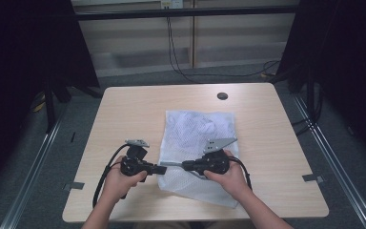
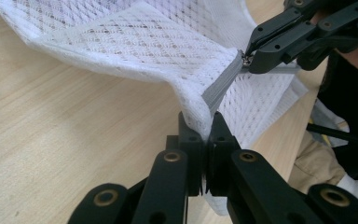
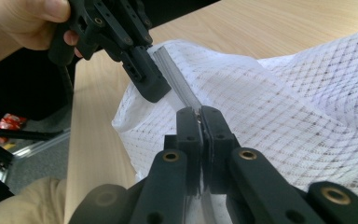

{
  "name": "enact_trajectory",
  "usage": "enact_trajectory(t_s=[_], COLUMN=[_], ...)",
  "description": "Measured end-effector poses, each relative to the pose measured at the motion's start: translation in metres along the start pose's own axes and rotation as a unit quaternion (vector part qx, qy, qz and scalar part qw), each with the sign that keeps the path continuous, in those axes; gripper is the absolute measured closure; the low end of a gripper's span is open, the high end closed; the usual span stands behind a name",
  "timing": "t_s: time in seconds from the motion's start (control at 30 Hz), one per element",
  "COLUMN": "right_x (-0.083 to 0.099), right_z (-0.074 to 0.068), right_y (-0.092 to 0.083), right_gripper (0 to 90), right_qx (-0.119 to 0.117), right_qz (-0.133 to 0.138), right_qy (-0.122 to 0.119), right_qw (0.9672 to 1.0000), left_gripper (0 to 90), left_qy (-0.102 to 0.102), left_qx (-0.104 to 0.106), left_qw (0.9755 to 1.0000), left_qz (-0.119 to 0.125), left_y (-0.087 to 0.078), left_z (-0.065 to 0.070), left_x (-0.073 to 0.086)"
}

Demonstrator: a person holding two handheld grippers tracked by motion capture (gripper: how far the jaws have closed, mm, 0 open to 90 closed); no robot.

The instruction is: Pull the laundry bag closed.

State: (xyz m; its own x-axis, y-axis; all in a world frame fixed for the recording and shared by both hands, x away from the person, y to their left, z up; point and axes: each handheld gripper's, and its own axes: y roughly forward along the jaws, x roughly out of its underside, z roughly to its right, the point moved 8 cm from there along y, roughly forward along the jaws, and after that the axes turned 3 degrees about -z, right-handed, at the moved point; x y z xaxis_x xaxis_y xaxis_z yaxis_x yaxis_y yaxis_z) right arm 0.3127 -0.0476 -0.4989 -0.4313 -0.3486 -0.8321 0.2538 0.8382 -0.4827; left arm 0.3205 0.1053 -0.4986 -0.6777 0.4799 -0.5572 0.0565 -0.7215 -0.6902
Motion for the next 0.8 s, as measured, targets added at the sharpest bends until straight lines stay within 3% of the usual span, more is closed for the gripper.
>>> enact_trajectory(t_s=[0.47,0.57,0.8], right_x=[0.001,0.004,0.004], right_z=[0.001,0.007,0.007], right_y=[-0.003,-0.009,-0.011], right_gripper=[86.9,86.9,86.9], right_qx=[0.005,0.007,0.007], right_qz=[-0.002,0.004,0.002], right_qy=[-0.006,0.006,0.003], right_qw=[1.0,1.0,1.0], left_gripper=[87.7,87.7,87.7], left_qy=[-0.006,-0.009,-0.009], left_qx=[-0.001,-0.001,-0.003], left_qw=[1.0,0.9999,0.9999], left_qz=[0.004,0.007,0.006], left_y=[-0.002,-0.005,-0.005], left_z=[-0.002,-0.004,-0.004], left_x=[-0.001,0.001,0.001])
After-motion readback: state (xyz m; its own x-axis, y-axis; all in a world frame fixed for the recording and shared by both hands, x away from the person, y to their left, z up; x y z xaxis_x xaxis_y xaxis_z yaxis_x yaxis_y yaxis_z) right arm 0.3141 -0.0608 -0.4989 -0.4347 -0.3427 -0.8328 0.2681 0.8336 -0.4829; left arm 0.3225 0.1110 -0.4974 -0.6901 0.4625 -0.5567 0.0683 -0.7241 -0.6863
